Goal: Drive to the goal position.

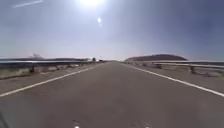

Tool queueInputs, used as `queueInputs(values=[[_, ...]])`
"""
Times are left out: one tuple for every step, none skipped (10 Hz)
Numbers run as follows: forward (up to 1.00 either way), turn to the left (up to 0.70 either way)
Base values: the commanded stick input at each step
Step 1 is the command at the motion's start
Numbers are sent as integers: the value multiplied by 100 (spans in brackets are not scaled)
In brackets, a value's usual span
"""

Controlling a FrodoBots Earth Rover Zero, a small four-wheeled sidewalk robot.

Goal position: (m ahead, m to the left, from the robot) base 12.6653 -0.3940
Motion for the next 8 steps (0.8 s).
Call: queueInputs(values=[[100, 0], [100, 0], [100, 0], [100, 0], [100, 0], [100, 0], [100, 0], [100, 0]])
